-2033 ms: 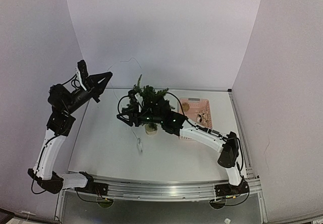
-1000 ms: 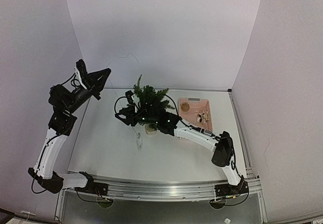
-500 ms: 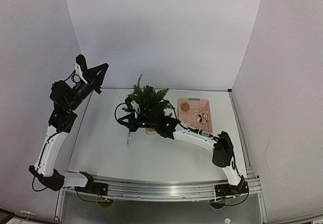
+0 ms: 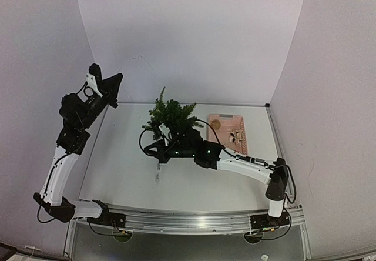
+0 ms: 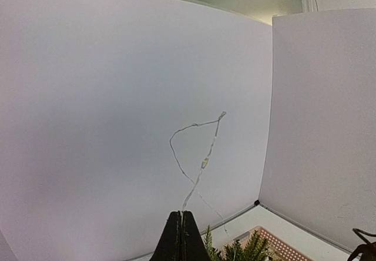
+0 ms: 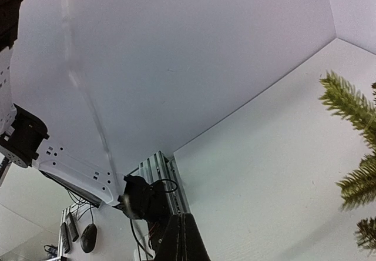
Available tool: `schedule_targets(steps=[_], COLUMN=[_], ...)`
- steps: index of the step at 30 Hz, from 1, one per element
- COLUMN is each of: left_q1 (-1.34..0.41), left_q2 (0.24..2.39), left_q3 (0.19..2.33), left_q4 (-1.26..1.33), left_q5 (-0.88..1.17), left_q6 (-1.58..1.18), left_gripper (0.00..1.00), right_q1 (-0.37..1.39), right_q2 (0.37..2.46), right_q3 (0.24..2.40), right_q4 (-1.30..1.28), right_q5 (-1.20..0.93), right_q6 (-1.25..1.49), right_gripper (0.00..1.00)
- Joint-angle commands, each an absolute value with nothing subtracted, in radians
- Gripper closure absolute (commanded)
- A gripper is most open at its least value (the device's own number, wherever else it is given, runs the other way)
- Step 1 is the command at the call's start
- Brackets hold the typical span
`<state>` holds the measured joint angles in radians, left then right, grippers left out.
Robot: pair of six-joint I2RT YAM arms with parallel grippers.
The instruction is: Decorate the small christmas tree
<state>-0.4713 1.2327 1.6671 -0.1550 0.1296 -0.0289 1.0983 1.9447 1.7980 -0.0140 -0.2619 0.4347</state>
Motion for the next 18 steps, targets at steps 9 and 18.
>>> schedule_targets(steps=[9,18], left_q1=[-0.466,-0.466], left_q2=[1.170,1.146], left_q3=[1.494,1.398], left_q4=[-0.076,-0.055], left_q5=[0.251,0.233], left_q6=[-0.104,-0.091], left_gripper=[1.00,1.00], right_q1=[1.094,1.014], right_q2=[1.633,1.644], right_q3=[1.662,1.597], right_q4=[-0.425,-0.436], right_q5=[0.049,0.182], right_q6=[0.262,0.183], right_gripper=[1.00,1.00])
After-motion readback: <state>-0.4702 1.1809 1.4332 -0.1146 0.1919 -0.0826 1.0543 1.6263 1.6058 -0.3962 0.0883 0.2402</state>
